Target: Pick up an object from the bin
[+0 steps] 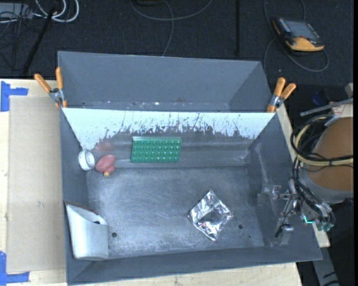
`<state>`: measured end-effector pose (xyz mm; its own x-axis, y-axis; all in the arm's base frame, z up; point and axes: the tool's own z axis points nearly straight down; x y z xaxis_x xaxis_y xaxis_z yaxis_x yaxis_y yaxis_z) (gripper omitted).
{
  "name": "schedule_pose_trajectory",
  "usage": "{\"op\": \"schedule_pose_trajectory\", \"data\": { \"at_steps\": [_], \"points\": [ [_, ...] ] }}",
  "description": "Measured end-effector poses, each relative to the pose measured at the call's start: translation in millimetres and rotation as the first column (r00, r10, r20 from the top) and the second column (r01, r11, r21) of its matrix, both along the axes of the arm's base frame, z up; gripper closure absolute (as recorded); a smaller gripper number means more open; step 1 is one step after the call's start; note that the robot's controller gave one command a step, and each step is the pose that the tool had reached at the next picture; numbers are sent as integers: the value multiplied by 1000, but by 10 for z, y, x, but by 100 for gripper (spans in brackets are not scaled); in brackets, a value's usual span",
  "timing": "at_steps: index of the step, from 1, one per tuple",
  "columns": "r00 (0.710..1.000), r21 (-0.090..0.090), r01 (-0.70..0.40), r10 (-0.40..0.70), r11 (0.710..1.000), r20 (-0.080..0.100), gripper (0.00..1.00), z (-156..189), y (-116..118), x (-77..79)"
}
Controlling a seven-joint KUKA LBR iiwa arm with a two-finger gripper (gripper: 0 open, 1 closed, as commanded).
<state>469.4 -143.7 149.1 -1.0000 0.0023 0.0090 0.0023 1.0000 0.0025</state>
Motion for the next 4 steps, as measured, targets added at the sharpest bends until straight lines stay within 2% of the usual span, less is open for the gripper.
{"op": "schedule_pose_trajectory", "data": {
  "at_steps": [1,2,3,4],
  "points": [
    [994,1,-109,109,994,10,0,-197,748,378],
    [993,1,-118,118,993,5,0,-829,1193,637],
    [993,-1,-118,118,993,7,100,-785,1173,641],
    [984,-5,-177,177,984,16,100,301,992,511]
  ]
}}
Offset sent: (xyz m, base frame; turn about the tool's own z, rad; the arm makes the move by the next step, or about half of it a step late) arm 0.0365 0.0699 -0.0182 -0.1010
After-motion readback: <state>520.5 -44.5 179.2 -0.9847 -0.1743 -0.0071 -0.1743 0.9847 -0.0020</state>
